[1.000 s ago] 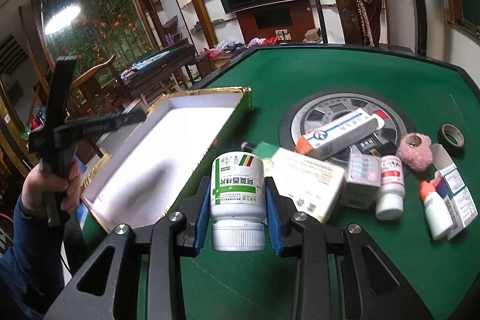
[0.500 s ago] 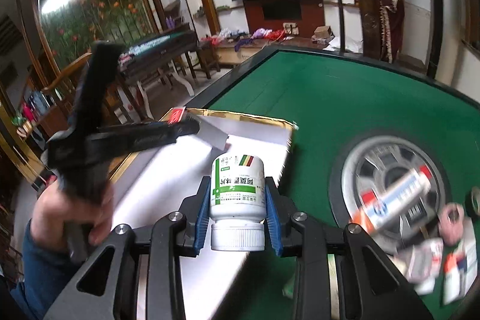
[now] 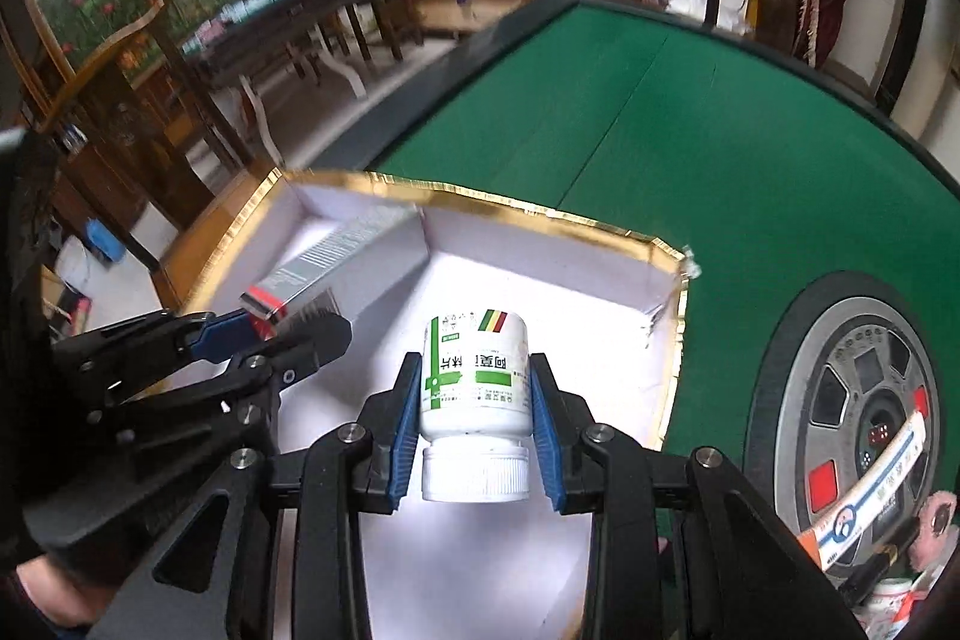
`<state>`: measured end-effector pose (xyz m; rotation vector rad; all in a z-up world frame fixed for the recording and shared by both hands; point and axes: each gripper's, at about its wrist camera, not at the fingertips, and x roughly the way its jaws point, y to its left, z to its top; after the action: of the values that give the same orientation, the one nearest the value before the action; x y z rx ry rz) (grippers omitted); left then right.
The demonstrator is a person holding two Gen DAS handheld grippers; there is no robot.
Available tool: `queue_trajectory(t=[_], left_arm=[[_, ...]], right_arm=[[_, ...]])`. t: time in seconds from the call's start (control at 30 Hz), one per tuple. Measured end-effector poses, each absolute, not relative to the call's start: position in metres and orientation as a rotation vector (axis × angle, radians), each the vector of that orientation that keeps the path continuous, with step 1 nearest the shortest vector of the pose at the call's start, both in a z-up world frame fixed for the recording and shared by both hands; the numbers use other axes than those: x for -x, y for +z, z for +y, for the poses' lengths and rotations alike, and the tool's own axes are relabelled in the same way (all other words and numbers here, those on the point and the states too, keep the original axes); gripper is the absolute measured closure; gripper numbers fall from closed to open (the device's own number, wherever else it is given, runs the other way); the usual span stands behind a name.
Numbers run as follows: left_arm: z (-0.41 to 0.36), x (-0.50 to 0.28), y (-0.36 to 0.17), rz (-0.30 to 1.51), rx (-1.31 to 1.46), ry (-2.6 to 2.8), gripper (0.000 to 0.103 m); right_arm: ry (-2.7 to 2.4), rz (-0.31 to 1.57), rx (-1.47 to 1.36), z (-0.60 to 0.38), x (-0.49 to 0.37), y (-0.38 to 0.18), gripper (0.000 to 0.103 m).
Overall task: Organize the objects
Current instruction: 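Lower the silver box into the tray and open left gripper while right gripper releases the bottle there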
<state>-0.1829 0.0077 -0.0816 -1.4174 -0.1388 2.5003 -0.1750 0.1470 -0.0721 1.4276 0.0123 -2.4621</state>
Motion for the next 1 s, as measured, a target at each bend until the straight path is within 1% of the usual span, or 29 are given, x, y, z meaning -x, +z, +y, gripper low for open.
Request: queue_trajectory(t=[0.1,0.17,0.27,0.47,0.6,1.0], left_arm=[[0.000,0.186,-0.087,-0.241,1.437,2.472,0.076],[-0.003,0.185,-0.086,-0.262,1.428,2.483,0.076],[0.003,0.182,-0.088,-0.218,1.431,2.502,0.076],[0.011,0.179,-0.092,-0.141,1.442,2.516,0.076],[0.011,0.180,-0.095,-0.132,1.446,2.518,0.076],[0.013,0.182,-0.098,-0.087,1.457,2.527,0.076]], right_arm=[[-2.460,0.049,-1.473,0.144,0.188,-0.077,0.070],[-2.464,0.044,-1.490,0.143,0.194,-0.078,0.070],[-2.467,0.025,-1.520,0.142,0.205,-0.081,0.070],[-2.428,-0.140,-1.566,0.147,0.223,-0.089,0.070],[-2.397,-0.223,-1.557,0.144,0.228,-0.088,0.070],[-2.416,-0.175,-1.572,0.134,0.232,-0.092,0.070]])
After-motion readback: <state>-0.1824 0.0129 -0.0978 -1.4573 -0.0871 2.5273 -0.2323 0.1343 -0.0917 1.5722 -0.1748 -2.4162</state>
